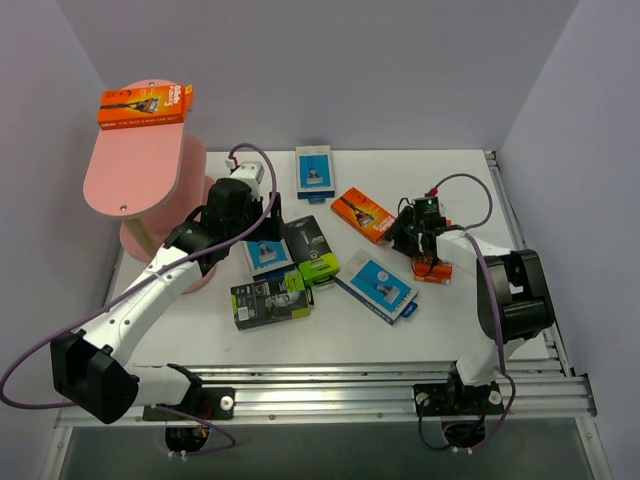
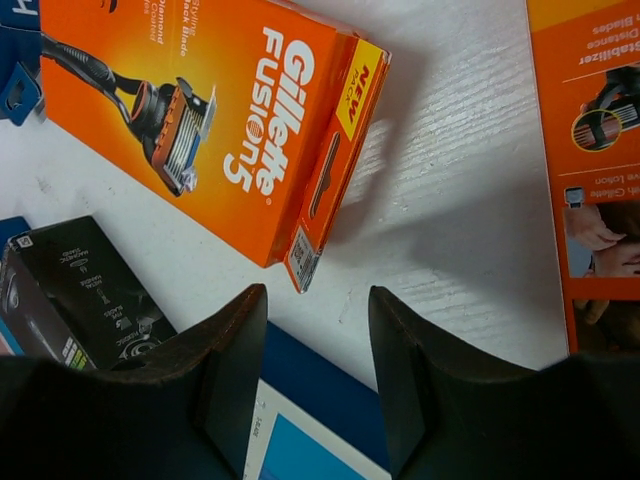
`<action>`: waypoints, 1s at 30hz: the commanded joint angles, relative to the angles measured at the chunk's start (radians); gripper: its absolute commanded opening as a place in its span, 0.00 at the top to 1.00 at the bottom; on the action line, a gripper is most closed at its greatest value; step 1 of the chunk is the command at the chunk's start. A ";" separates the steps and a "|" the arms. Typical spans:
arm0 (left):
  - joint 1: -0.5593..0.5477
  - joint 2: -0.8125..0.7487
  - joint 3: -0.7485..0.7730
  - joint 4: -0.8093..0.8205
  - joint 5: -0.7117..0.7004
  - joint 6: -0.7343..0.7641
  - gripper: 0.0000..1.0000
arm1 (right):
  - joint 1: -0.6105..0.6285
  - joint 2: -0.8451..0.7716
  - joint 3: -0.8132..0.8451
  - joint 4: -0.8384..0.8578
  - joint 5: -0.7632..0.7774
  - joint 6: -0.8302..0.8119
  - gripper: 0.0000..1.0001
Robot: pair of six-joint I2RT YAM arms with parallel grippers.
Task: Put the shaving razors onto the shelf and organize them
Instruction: Grab a shaving razor with the right arm
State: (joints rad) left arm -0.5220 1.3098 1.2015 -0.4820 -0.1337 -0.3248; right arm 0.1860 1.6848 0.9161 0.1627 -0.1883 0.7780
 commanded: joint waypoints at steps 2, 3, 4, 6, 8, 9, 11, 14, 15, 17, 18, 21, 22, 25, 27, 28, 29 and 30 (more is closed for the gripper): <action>-0.012 -0.035 0.007 0.083 -0.004 0.018 0.06 | 0.007 0.030 0.004 0.054 0.035 0.010 0.59; -0.012 -0.035 0.006 0.085 -0.004 0.018 0.06 | 0.007 0.036 0.007 0.064 0.032 0.010 0.59; -0.012 -0.038 0.007 0.083 -0.003 0.018 0.06 | 0.007 0.050 0.010 0.066 0.033 0.010 0.59; -0.012 -0.037 0.004 0.089 0.003 0.018 0.06 | 0.007 0.064 0.021 0.070 0.035 0.012 0.59; -0.013 -0.034 0.006 0.086 0.008 0.018 0.06 | 0.006 0.084 0.032 0.067 0.039 0.010 0.59; -0.013 -0.032 0.006 0.086 0.006 0.018 0.06 | 0.006 0.088 0.033 0.069 0.041 0.012 0.59; -0.013 -0.030 0.004 0.086 0.005 0.018 0.06 | 0.003 0.095 0.032 0.083 0.044 0.017 0.60; -0.015 -0.027 0.004 0.088 0.005 0.021 0.06 | -0.003 0.104 0.026 0.096 0.049 0.021 0.62; -0.016 -0.027 0.004 0.088 0.003 0.021 0.06 | -0.008 0.105 0.024 0.103 0.047 0.024 0.63; -0.016 -0.023 0.003 0.089 0.005 0.021 0.06 | -0.017 0.111 0.021 0.121 0.038 0.027 0.64; -0.018 -0.023 0.003 0.089 0.005 0.021 0.06 | -0.020 0.112 0.020 0.127 0.035 0.029 0.64; -0.021 -0.017 0.003 0.089 0.005 0.023 0.06 | -0.029 0.121 0.023 0.147 0.029 0.033 0.67; -0.021 -0.015 0.003 0.089 0.005 0.023 0.06 | -0.033 0.124 0.026 0.149 0.026 0.035 0.67; -0.022 -0.012 0.003 0.091 0.006 0.023 0.06 | -0.039 0.134 0.033 0.162 0.016 0.041 0.71; -0.023 -0.012 0.001 0.091 0.008 0.024 0.06 | -0.042 0.148 0.040 0.169 0.012 0.044 0.73; -0.023 -0.012 0.001 0.091 0.008 0.024 0.06 | -0.045 0.153 0.043 0.172 0.007 0.046 0.74; -0.023 -0.012 0.001 0.091 0.008 0.024 0.06 | -0.043 0.157 0.050 0.175 0.003 0.050 0.76; -0.023 -0.012 0.000 0.092 0.008 0.024 0.06 | -0.046 0.167 0.053 0.182 -0.002 0.053 0.78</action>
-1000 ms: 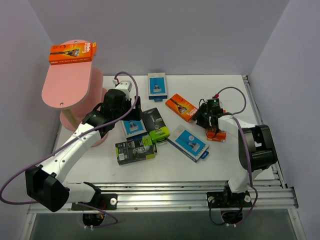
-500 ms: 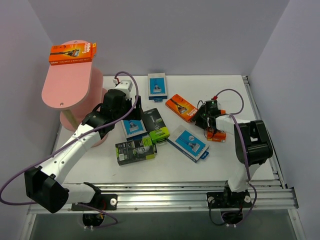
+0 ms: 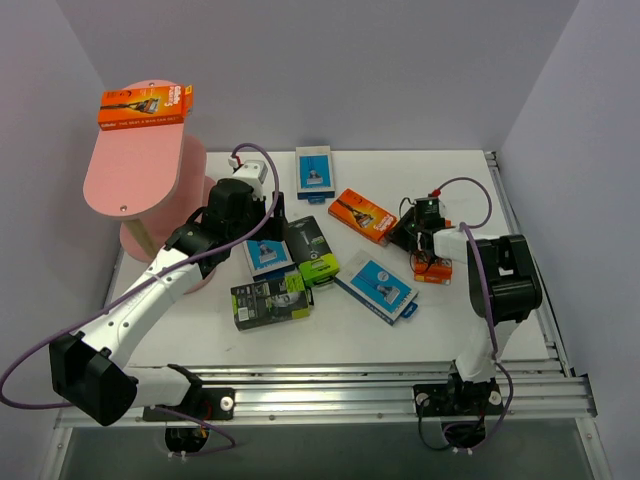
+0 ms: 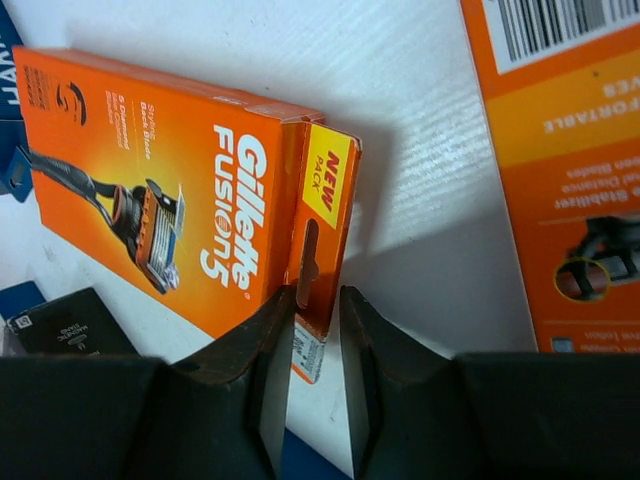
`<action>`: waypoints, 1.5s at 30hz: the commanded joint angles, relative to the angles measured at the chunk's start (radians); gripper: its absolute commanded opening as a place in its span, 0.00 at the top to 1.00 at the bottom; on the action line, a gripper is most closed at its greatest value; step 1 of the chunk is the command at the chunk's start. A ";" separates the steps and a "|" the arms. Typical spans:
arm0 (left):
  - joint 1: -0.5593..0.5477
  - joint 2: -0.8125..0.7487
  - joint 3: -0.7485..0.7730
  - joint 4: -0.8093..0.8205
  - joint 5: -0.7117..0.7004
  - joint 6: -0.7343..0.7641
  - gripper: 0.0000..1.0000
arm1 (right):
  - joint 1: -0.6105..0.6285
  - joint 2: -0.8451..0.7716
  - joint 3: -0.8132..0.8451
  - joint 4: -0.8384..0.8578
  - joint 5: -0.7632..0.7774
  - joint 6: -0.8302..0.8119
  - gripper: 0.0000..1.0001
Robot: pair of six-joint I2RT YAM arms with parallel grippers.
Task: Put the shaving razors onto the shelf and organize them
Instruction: Grab a shaving razor with the right arm
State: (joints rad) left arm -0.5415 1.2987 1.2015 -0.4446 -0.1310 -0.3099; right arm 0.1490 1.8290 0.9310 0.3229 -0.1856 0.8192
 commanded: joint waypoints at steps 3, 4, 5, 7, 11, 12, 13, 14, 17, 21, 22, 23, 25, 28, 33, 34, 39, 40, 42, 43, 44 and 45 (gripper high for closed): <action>-0.003 -0.001 -0.002 0.055 0.005 0.011 0.06 | -0.009 0.036 0.051 0.037 -0.021 0.026 0.86; -0.003 -0.003 -0.002 0.056 0.005 0.011 0.06 | -0.009 0.038 0.052 0.041 -0.031 0.029 0.88; -0.003 -0.003 -0.003 0.058 0.005 0.011 0.06 | -0.009 0.038 0.055 0.044 -0.034 0.037 0.92; -0.003 -0.004 -0.006 0.061 0.007 0.011 0.06 | -0.009 0.030 0.058 0.048 -0.041 0.043 0.97; -0.005 -0.003 -0.008 0.066 0.021 0.006 0.06 | -0.008 0.001 0.058 0.050 -0.061 0.058 1.00; -0.005 -0.003 -0.008 0.066 0.021 0.006 0.06 | -0.009 -0.014 0.057 0.047 -0.066 0.063 1.00; -0.006 -0.003 -0.008 0.066 0.021 0.006 0.06 | -0.009 -0.023 0.054 0.045 -0.071 0.067 1.00; -0.006 -0.004 -0.010 0.066 0.021 0.006 0.06 | -0.009 -0.034 0.052 0.045 -0.081 0.073 1.00; -0.009 -0.010 -0.017 0.070 0.028 -0.015 0.06 | -0.009 -0.086 0.042 0.044 -0.100 0.100 1.00; -0.005 -0.010 -0.033 0.101 0.108 -0.110 0.06 | -0.005 -0.184 0.048 0.019 -0.124 0.138 1.00; -0.002 -0.007 -0.034 0.115 0.167 -0.142 0.06 | -0.003 -0.201 0.046 0.015 -0.126 0.159 1.00; 0.017 -0.003 -0.034 0.122 0.210 -0.222 0.06 | 0.000 -0.241 0.043 0.015 -0.127 0.172 1.00; 0.038 0.004 -0.057 0.168 0.324 -0.315 0.06 | 0.012 -0.278 0.039 0.012 -0.130 0.192 1.00; 0.045 -0.012 -0.121 0.277 0.372 -0.480 0.06 | 0.027 -0.347 0.017 0.001 -0.121 0.231 1.00; 0.020 -0.024 -0.207 0.430 0.449 -0.707 0.06 | 0.067 -0.471 -0.050 0.031 -0.074 0.302 1.00; 0.014 -0.024 -0.233 0.479 0.458 -0.760 0.06 | 0.073 -0.487 -0.055 0.034 -0.051 0.307 1.00; -0.018 -0.035 -0.296 0.630 0.488 -0.897 0.06 | 0.092 -0.566 -0.038 0.044 -0.034 0.308 1.00; -0.031 -0.038 -0.299 0.645 0.490 -0.914 0.06 | 0.095 -0.574 -0.031 0.044 -0.035 0.308 1.00; -0.040 -0.042 -0.310 0.684 0.487 -0.971 0.06 | 0.104 -0.602 -0.020 0.041 -0.031 0.307 1.00; -0.049 -0.044 -0.315 0.701 0.482 -0.992 0.06 | 0.107 -0.611 -0.012 0.042 -0.028 0.313 1.00; -0.055 -0.045 -0.327 0.717 0.479 -1.044 0.06 | 0.110 -0.631 -0.012 0.050 -0.022 0.316 1.00; -0.063 -0.044 -0.332 0.760 0.476 -1.073 0.06 | 0.119 -0.642 -0.012 0.053 -0.008 0.319 1.00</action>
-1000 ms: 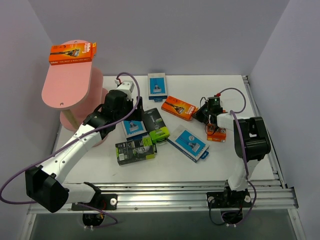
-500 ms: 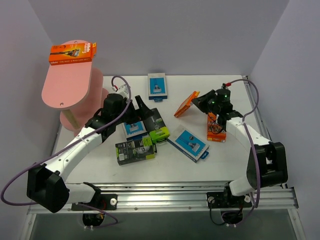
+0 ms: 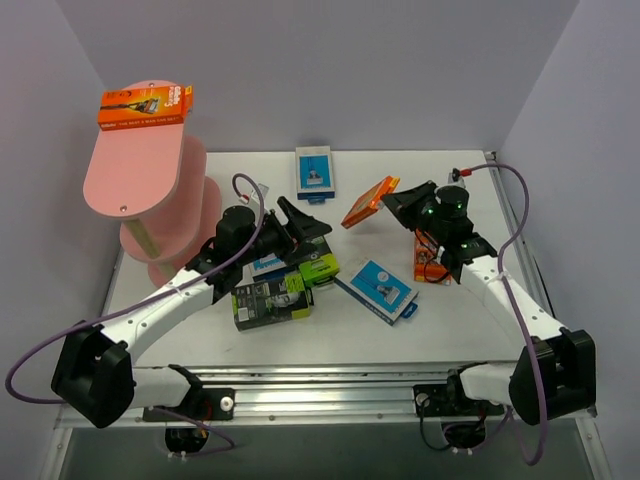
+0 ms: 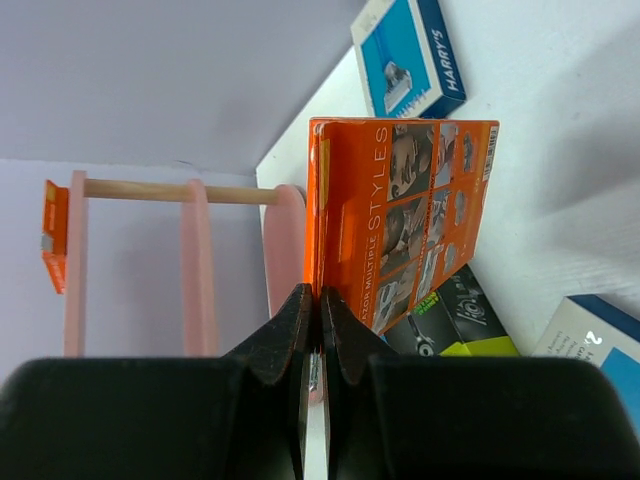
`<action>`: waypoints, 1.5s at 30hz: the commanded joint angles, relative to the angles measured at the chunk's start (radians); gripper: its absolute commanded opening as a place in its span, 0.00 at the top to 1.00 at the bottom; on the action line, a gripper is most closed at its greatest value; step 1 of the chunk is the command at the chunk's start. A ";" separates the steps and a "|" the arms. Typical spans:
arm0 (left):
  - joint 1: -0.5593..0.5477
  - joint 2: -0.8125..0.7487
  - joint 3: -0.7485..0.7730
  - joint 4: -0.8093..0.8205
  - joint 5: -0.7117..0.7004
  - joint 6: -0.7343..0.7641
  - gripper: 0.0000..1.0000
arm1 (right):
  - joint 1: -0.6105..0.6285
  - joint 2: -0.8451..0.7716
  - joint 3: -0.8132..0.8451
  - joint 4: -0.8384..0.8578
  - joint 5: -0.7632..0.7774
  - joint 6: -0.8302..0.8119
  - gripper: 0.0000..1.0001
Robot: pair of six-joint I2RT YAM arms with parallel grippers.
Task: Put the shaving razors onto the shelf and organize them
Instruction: Grab a shaving razor with the right arm, then pass the shaving razor from the right arm to the left
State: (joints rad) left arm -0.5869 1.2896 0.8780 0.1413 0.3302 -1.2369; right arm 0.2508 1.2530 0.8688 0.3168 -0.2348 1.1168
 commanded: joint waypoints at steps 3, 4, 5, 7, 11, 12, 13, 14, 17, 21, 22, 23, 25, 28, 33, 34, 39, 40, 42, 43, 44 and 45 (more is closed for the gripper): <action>-0.050 -0.023 -0.020 0.246 -0.002 -0.246 0.06 | 0.039 -0.101 0.047 0.083 0.061 0.040 1.00; -0.057 -0.019 -0.019 0.256 -0.017 -0.281 0.06 | 0.047 -0.110 0.045 0.103 0.064 0.046 1.00; -0.074 -0.013 -0.020 0.265 -0.025 -0.298 0.06 | 0.054 -0.121 0.047 0.111 0.068 0.048 1.00; -0.086 -0.003 -0.024 0.316 -0.034 -0.356 0.06 | 0.082 -0.133 0.050 0.129 0.081 0.049 1.00; -0.108 0.036 -0.024 0.417 -0.046 -0.446 0.06 | 0.131 -0.167 0.047 0.160 0.110 0.043 1.00; -0.120 0.040 -0.025 0.426 -0.054 -0.458 0.06 | 0.142 -0.174 0.048 0.163 0.120 0.038 1.00; -0.126 0.045 -0.021 0.431 -0.060 -0.476 0.06 | 0.153 -0.182 0.049 0.166 0.135 0.035 1.00; -0.132 0.054 -0.017 0.435 -0.071 -0.483 0.06 | 0.168 -0.185 0.053 0.169 0.138 0.029 1.00; -0.148 0.073 -0.019 0.461 -0.088 -0.510 0.06 | 0.195 -0.205 0.053 0.186 0.146 0.028 1.00; -0.152 0.085 -0.017 0.478 -0.124 -0.524 0.06 | 0.220 -0.237 0.055 0.180 0.163 0.021 1.00; -0.152 0.085 -0.017 0.478 -0.135 -0.526 0.06 | 0.223 -0.251 0.055 0.171 0.163 0.021 1.00; -0.152 0.082 -0.017 0.480 -0.144 -0.526 0.06 | 0.225 -0.257 0.055 0.168 0.163 0.023 1.00; -0.154 0.079 -0.019 0.480 -0.175 -0.526 0.06 | 0.229 -0.279 0.049 0.162 0.161 0.029 1.00; -0.152 0.068 -0.024 0.489 -0.223 -0.519 0.06 | 0.235 -0.305 0.042 0.142 0.154 0.034 1.00; -0.152 0.063 -0.028 0.503 -0.263 -0.513 0.06 | 0.240 -0.346 0.013 0.145 0.143 0.064 1.00; -0.151 0.068 -0.030 0.514 -0.266 -0.518 0.06 | 0.246 -0.357 0.010 0.139 0.137 0.061 1.00; -0.152 0.077 -0.016 0.540 -0.299 -0.509 0.06 | 0.249 -0.403 -0.033 0.110 0.129 0.061 1.00; -0.152 0.077 -0.013 0.544 -0.306 -0.504 0.06 | 0.249 -0.417 -0.040 0.108 0.126 0.064 1.00; -0.152 0.083 -0.010 0.564 -0.313 -0.506 0.06 | 0.251 -0.428 -0.059 0.108 0.117 0.074 1.00; -0.152 0.088 -0.007 0.570 -0.315 -0.512 0.06 | 0.252 -0.435 -0.063 0.108 0.111 0.074 1.00; -0.152 0.096 -0.004 0.584 -0.315 -0.512 0.06 | 0.252 -0.438 -0.067 0.107 0.101 0.074 1.00; -0.152 0.100 -0.001 0.587 -0.313 -0.512 0.06 | 0.257 -0.441 -0.073 0.107 0.098 0.077 1.00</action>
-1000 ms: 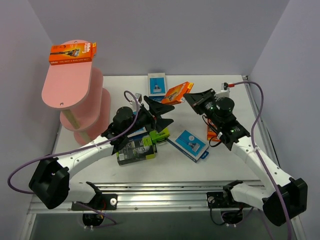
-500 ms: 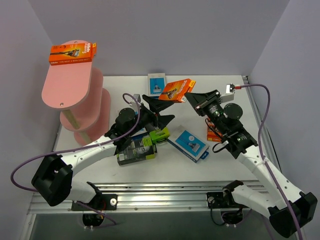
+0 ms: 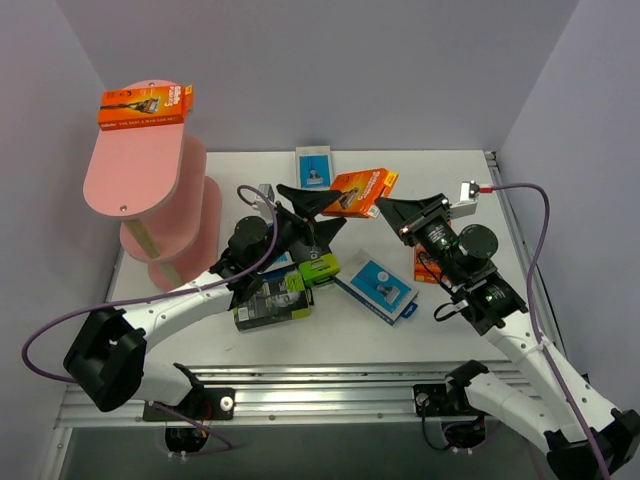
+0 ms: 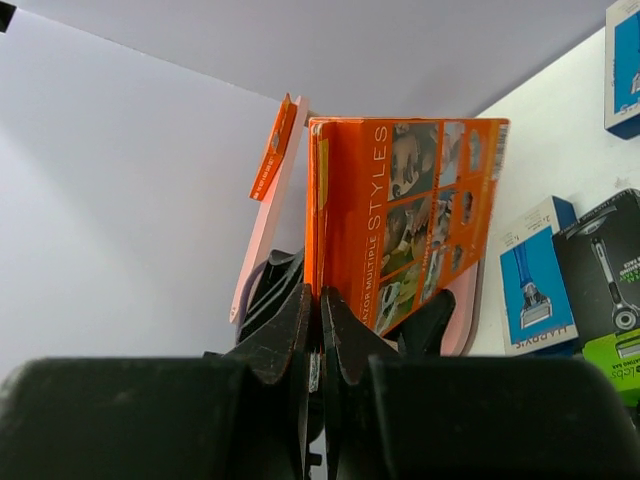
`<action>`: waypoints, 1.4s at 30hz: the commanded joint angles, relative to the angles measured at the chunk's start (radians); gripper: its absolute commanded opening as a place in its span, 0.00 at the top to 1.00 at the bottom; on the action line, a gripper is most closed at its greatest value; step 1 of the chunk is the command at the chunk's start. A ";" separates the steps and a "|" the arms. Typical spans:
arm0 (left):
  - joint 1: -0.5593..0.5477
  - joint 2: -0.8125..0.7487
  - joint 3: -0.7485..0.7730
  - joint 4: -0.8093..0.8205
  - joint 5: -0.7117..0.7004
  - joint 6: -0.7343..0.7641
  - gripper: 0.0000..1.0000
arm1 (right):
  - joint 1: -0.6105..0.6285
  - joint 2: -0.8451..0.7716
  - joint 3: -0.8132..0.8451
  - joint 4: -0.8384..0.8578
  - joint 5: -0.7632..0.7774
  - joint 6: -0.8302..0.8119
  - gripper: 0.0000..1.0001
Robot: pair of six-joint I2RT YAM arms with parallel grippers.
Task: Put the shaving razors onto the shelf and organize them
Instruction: Pass the shaving razor from the right arm to the left
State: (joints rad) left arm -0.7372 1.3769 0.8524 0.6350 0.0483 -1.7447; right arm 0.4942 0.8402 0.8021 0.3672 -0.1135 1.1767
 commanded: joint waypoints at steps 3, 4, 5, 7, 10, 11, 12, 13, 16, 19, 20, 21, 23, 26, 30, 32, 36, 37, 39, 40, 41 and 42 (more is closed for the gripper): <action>-0.005 0.022 0.034 0.107 -0.028 -0.003 0.06 | 0.018 -0.044 -0.020 0.052 -0.029 0.017 1.00; -0.007 0.025 0.034 0.111 -0.031 -0.001 0.06 | 0.021 -0.056 -0.032 0.053 -0.031 0.021 1.00; -0.008 0.027 0.033 0.120 -0.033 -0.001 0.06 | 0.020 -0.061 -0.038 0.052 -0.031 0.023 1.00; -0.008 0.027 0.025 0.121 -0.039 0.007 0.02 | 0.021 -0.078 -0.047 0.049 -0.031 0.026 1.00; -0.008 0.013 0.013 0.105 -0.039 0.031 0.09 | 0.021 -0.098 -0.055 0.016 -0.026 0.017 1.00; -0.008 -0.004 0.010 0.092 -0.065 0.040 0.13 | 0.023 -0.102 -0.064 0.013 -0.028 0.021 1.00; -0.010 -0.013 0.008 0.082 -0.071 0.051 0.17 | 0.021 -0.107 -0.072 0.010 -0.029 0.023 1.00; -0.008 -0.022 0.004 0.069 -0.077 0.066 0.24 | 0.021 -0.115 -0.078 0.012 -0.032 0.027 1.00; -0.010 -0.053 0.007 0.031 -0.096 0.096 0.43 | 0.023 -0.122 -0.103 0.013 -0.038 0.035 1.00; -0.008 -0.049 0.007 0.055 -0.103 0.086 0.54 | 0.023 -0.116 -0.119 0.030 -0.037 0.043 1.00; -0.010 -0.036 0.019 0.072 -0.100 0.088 0.58 | 0.023 -0.112 -0.122 0.038 -0.043 0.046 1.00; -0.010 -0.033 0.028 0.069 -0.093 0.089 0.60 | 0.023 -0.101 -0.127 0.056 -0.048 0.054 1.00; -0.010 -0.022 0.057 0.057 -0.081 0.105 0.67 | 0.023 -0.087 -0.126 0.067 -0.057 0.054 1.00; -0.011 -0.027 0.073 0.042 -0.077 0.122 0.75 | 0.021 -0.070 -0.106 0.062 -0.058 0.041 1.00; -0.011 -0.090 0.103 -0.069 -0.113 0.193 0.97 | 0.021 -0.078 -0.069 0.007 -0.038 0.006 0.93; -0.013 -0.142 0.129 -0.174 -0.152 0.238 0.98 | 0.021 -0.085 -0.058 -0.007 -0.029 -0.003 0.81; -0.014 -0.206 0.198 -0.331 -0.209 0.335 0.98 | 0.021 -0.108 -0.038 -0.042 -0.009 -0.026 0.63; -0.014 -0.222 0.215 -0.374 -0.217 0.346 0.98 | 0.020 -0.113 -0.035 -0.051 0.000 -0.031 0.56; -0.013 -0.233 0.237 -0.423 -0.235 0.367 0.98 | 0.021 -0.131 -0.030 -0.071 0.012 -0.034 0.52; -0.013 -0.239 0.253 -0.454 -0.240 0.373 0.98 | 0.021 -0.139 -0.030 -0.077 0.020 -0.034 0.50; -0.013 -0.240 0.261 -0.469 -0.245 0.378 0.98 | 0.021 -0.145 -0.030 -0.091 0.037 -0.035 0.49; -0.013 -0.243 0.270 -0.483 -0.252 0.387 0.98 | 0.021 -0.164 -0.030 -0.099 0.046 -0.038 0.48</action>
State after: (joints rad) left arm -0.7475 1.1587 1.0550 0.2405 -0.1463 -1.4055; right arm 0.5121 0.7174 0.7326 0.2920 -0.1165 1.1625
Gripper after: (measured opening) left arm 0.370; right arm 0.513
